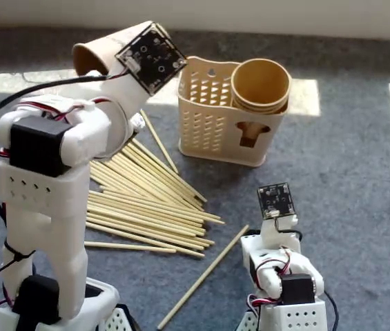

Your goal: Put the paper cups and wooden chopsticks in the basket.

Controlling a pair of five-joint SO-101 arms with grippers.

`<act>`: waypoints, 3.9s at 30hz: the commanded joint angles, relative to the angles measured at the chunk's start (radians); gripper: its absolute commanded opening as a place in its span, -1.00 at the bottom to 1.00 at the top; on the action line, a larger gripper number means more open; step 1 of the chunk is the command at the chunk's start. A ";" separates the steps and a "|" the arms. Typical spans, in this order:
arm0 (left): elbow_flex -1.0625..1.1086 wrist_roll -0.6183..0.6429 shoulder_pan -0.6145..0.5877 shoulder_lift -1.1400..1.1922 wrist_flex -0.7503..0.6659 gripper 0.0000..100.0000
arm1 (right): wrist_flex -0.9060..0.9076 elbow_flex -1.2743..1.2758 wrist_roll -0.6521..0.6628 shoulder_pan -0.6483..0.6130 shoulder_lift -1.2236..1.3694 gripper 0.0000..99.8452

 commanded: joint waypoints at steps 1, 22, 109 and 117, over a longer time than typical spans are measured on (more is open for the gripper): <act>-0.041 0.006 0.094 -0.001 -0.068 -0.99 | 0.010 0.097 0.000 0.010 -0.005 -0.99; 0.001 -0.052 0.291 0.228 -0.233 -0.99 | 0.010 0.097 0.000 0.010 -0.005 -0.99; 0.091 -0.043 0.564 0.358 -0.789 -0.80 | 0.010 0.097 0.000 0.010 -0.005 -0.99; -0.019 -0.043 0.568 0.222 -0.783 -0.92 | 0.010 0.097 0.000 0.010 -0.005 -0.99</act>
